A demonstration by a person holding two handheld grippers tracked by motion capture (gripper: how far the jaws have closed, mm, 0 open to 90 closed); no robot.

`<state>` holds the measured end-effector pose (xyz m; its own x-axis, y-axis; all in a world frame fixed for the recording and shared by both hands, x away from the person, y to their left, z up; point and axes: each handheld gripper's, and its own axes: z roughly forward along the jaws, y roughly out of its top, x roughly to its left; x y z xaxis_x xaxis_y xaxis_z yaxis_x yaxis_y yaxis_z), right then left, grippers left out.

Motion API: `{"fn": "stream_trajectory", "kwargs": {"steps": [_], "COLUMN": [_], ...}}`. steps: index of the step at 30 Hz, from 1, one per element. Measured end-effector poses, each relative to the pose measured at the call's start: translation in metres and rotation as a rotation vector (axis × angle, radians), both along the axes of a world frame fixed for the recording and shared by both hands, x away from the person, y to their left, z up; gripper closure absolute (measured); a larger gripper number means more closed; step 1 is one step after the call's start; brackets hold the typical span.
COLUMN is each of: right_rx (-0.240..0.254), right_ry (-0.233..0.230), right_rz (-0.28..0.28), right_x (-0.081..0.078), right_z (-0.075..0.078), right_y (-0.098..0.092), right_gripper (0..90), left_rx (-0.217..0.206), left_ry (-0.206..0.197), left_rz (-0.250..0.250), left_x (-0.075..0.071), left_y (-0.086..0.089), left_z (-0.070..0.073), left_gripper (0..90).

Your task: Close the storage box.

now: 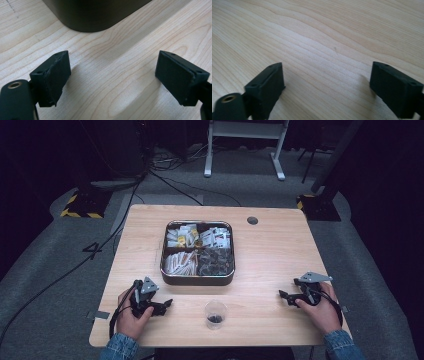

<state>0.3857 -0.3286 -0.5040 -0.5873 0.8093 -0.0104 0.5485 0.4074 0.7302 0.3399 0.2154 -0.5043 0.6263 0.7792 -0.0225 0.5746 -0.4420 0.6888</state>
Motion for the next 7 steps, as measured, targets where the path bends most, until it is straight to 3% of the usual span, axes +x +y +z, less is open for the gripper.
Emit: {"fn": "stream_trajectory", "kwargs": {"steps": [7], "right_rx": [0.005], "right_ry": [0.005], "right_rz": [0.008], "right_x": [0.0005], "right_z": [-0.0003], "right_y": [0.0001], "right_gripper": [10.2], "left_rx": [0.000], "left_ry": [0.000], "left_rz": [0.000], "left_x": [0.0000], "left_y": [0.0000], "left_z": [0.0000], "left_gripper": [13.5]}}
